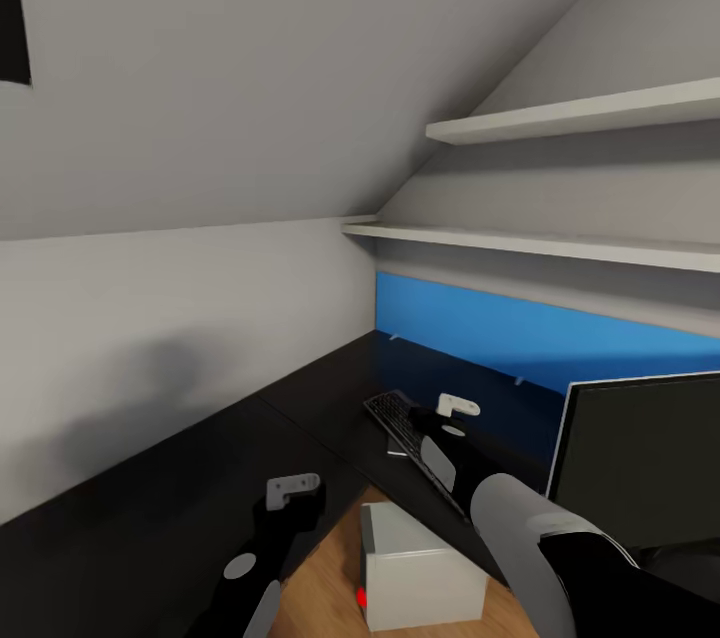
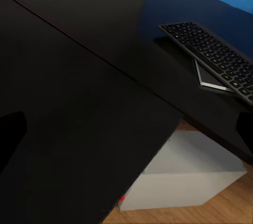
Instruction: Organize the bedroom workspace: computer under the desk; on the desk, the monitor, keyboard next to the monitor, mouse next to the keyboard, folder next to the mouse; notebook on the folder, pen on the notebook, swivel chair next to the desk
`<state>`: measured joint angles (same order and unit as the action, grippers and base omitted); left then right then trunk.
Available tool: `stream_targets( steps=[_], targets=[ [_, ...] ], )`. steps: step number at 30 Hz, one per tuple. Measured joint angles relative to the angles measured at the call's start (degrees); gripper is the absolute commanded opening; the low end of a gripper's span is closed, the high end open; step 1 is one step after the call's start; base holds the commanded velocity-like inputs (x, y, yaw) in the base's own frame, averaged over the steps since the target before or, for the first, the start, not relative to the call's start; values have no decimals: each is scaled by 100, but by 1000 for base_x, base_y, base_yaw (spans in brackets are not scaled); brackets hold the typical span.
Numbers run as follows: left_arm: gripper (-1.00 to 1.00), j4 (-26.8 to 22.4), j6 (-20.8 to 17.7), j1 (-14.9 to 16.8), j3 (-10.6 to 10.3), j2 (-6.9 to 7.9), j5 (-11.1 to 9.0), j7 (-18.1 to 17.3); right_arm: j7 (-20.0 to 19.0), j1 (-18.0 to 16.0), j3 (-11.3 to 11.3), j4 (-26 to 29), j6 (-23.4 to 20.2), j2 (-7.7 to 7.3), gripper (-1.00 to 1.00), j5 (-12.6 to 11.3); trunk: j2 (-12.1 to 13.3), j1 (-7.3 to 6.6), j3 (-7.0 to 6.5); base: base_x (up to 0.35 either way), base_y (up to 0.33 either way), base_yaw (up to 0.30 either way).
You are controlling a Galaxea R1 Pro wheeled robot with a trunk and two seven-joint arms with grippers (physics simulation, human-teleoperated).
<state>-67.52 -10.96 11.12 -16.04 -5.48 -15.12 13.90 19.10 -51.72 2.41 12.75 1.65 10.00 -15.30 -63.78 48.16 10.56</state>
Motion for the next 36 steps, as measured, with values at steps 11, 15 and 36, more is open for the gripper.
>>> stream_targets(
  steps=[11, 15, 36],
  targets=[
    [100, 2, 0, 0, 0, -1, 0, 0, 2, 2, 1, -7, 31, 0, 100, -78, 1, 2, 0, 110, 0, 0],
    [100, 2, 0, 0, 0, 0, 0, 0, 2, 2, 1, -8, 33, 0, 100, -82, 1, 2, 0, 11, 0, 0],
    [100, -222, 0, 0, -1, -16, -18, -1, 29, 0, -27, 9, 42, 0, 100, -541, -319, 178, 143, 0, 0, 0]
  ],
)
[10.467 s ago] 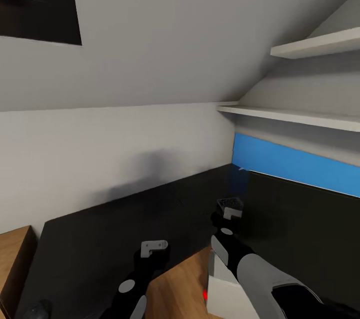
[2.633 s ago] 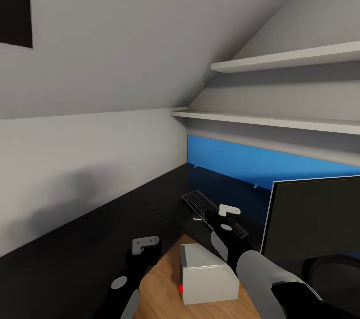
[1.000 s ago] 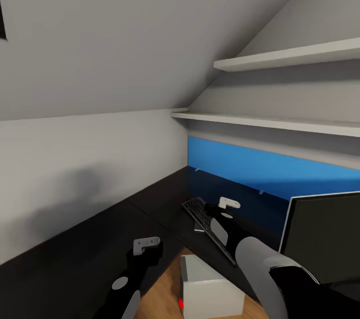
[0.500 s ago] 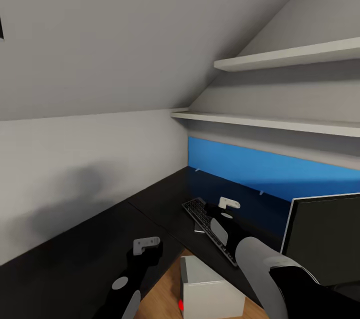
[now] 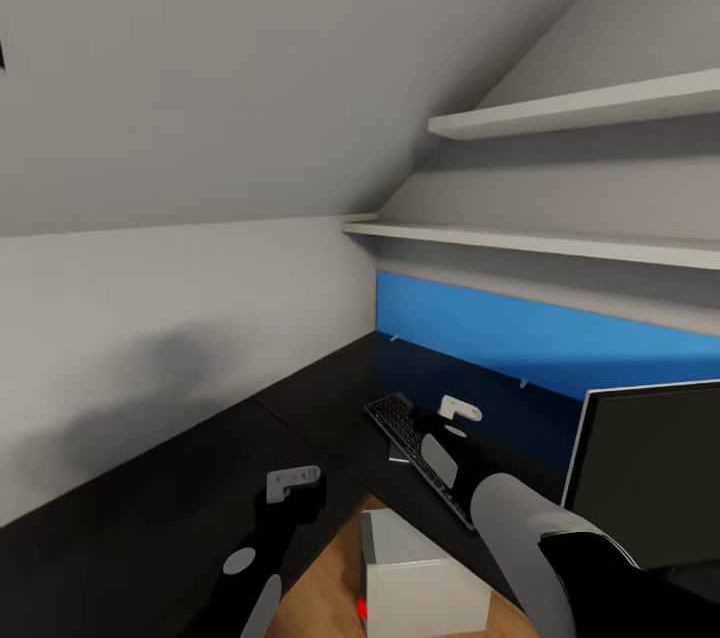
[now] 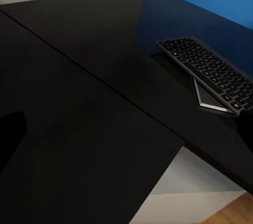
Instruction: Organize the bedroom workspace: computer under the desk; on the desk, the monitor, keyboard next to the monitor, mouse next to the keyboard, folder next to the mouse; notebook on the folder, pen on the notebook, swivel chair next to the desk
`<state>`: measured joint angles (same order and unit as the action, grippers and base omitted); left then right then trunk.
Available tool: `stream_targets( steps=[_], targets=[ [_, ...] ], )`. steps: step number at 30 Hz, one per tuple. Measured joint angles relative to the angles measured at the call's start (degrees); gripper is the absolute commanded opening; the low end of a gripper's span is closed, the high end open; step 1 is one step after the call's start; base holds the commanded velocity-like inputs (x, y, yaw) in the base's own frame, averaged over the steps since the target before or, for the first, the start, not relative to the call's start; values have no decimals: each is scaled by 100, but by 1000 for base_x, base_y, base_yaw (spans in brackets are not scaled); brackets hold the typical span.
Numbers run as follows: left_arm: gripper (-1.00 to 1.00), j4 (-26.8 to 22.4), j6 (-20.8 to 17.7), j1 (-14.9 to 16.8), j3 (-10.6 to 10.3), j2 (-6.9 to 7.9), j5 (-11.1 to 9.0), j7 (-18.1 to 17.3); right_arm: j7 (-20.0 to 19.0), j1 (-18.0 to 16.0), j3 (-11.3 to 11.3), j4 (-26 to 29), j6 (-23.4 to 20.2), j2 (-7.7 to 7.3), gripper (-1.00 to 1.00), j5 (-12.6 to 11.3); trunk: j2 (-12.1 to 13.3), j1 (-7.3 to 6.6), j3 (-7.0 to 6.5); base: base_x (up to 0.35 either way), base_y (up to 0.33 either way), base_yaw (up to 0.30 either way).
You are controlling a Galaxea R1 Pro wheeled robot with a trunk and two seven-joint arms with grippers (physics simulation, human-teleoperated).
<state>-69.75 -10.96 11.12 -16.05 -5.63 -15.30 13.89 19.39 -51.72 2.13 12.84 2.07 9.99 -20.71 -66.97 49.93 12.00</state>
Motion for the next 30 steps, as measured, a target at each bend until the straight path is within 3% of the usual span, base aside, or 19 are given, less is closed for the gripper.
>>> stream_targets(
  steps=[30],
  targets=[
    [100, -4, 0, 0, 0, -2, 0, 10, 59, 1, -15, -15, 145, 0, 100, -26, -1204, 659, 539, 0, 0, 0]
  ],
)
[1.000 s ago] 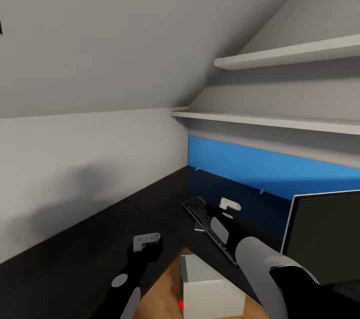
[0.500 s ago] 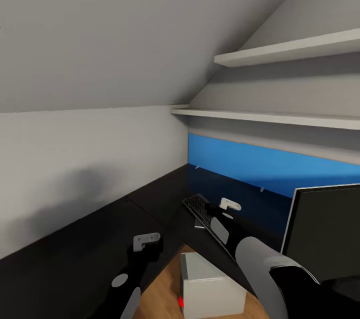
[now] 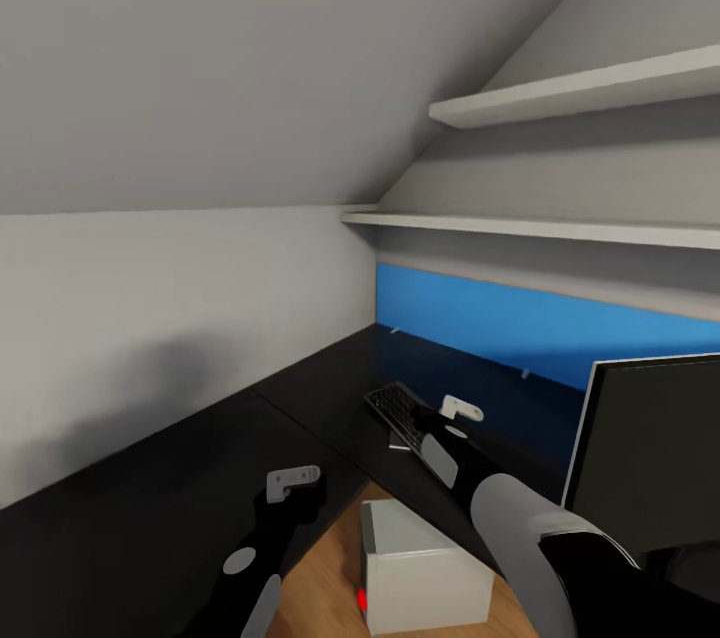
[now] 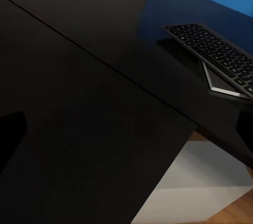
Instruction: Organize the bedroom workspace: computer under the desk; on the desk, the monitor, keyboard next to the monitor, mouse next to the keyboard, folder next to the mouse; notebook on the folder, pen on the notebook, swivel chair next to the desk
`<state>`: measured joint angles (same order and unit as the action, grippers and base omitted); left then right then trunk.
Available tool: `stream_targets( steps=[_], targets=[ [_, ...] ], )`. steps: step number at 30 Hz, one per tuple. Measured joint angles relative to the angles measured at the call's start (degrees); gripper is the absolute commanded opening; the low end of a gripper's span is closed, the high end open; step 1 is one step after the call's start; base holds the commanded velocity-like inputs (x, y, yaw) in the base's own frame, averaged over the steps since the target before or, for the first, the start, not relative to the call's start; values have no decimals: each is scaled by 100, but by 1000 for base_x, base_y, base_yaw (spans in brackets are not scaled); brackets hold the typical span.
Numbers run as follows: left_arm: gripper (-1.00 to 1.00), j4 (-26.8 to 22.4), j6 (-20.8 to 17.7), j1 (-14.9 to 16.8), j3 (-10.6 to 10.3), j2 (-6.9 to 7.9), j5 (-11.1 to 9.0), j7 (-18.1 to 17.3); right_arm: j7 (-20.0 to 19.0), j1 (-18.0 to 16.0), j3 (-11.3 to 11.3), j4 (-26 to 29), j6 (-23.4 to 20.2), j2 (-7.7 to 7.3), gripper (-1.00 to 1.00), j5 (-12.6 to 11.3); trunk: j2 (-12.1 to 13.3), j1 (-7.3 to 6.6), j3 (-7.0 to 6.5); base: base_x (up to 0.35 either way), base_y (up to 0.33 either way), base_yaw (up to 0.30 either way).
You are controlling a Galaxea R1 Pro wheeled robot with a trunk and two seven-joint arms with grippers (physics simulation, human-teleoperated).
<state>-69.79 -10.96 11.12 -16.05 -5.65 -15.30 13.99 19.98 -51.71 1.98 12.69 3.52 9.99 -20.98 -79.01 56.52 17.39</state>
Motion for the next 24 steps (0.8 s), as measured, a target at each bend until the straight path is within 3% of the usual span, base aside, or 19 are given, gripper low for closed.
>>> stream_targets(
  steps=[6, 24],
  targets=[
    [100, 0, 0, 0, 0, 0, 0, 0, 82, 0, -102, 0, -6, -1, 100, -4, -241, 132, 108, 0, 0, 0],
    [100, 0, 0, 0, 0, 0, 0, 0, 347, -1, -129, -1, -2, -1, 100, -1, -963, 527, 431, 0, 0, 0]
  ],
)
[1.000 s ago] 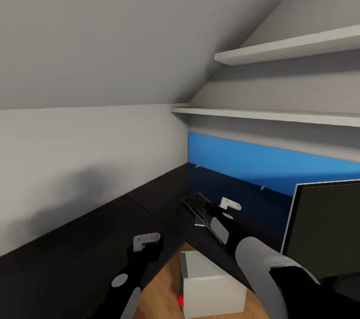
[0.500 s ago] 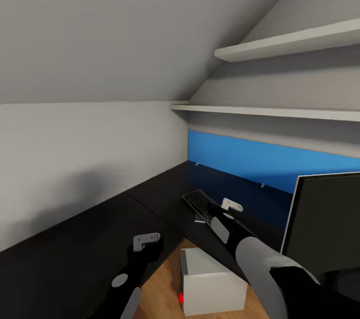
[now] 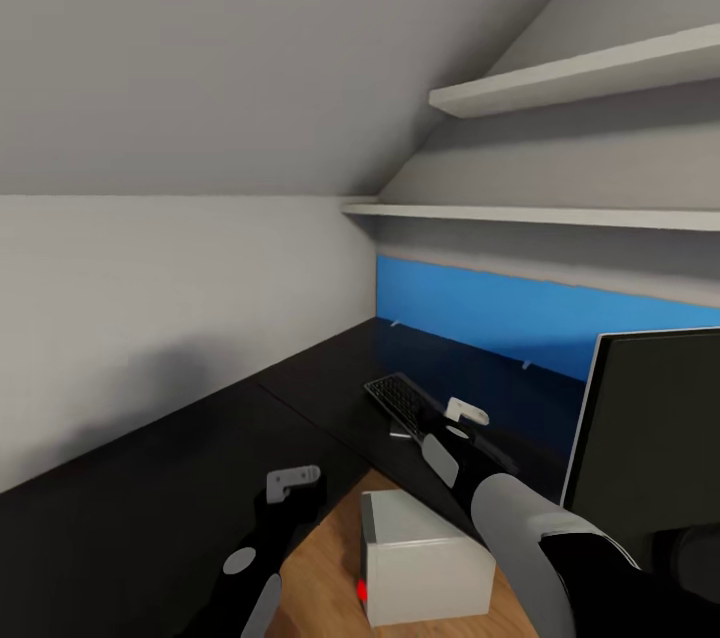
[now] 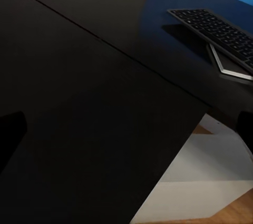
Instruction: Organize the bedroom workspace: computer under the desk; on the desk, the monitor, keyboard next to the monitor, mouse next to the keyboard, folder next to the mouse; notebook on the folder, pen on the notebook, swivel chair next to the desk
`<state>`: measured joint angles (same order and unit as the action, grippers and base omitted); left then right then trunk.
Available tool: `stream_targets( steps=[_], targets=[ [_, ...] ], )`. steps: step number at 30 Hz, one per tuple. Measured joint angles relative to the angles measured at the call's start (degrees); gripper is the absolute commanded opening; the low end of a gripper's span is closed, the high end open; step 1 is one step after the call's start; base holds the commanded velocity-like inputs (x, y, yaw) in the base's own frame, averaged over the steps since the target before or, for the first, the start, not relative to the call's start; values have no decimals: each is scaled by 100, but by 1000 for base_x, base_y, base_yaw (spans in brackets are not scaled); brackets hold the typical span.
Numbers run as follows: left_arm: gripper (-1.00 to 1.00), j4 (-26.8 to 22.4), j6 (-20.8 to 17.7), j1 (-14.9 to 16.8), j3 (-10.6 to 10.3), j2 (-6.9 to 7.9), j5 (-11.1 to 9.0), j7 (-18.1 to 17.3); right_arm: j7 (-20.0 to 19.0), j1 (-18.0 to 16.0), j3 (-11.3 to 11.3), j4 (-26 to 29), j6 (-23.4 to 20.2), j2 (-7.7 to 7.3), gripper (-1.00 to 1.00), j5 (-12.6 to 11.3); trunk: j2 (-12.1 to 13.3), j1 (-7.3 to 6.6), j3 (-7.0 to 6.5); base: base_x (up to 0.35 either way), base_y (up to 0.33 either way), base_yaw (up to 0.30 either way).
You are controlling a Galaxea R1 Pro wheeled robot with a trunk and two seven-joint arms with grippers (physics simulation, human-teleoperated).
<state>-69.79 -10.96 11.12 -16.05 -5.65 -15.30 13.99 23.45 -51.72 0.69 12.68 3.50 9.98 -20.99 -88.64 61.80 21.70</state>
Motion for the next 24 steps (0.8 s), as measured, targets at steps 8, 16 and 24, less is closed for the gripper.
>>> stream_targets(
  steps=[8, 16, 24],
  targets=[
    [100, 1, 0, 0, 0, 0, 0, 0, 5, 1, 5, 0, 11, 0, 100, 5, -321, 176, 144, 0, 0, 0],
    [100, 6, 0, 0, 0, 0, 0, 0, 0, 0, 8, -3, 41, 0, 100, 6, -642, 352, 287, 0, 0, 0],
    [100, 7, 0, 0, 0, 0, 0, 0, 1, 1, 6, 0, 46, 0, 100, 6, -963, 527, 431, 0, 0, 0]
  ],
)
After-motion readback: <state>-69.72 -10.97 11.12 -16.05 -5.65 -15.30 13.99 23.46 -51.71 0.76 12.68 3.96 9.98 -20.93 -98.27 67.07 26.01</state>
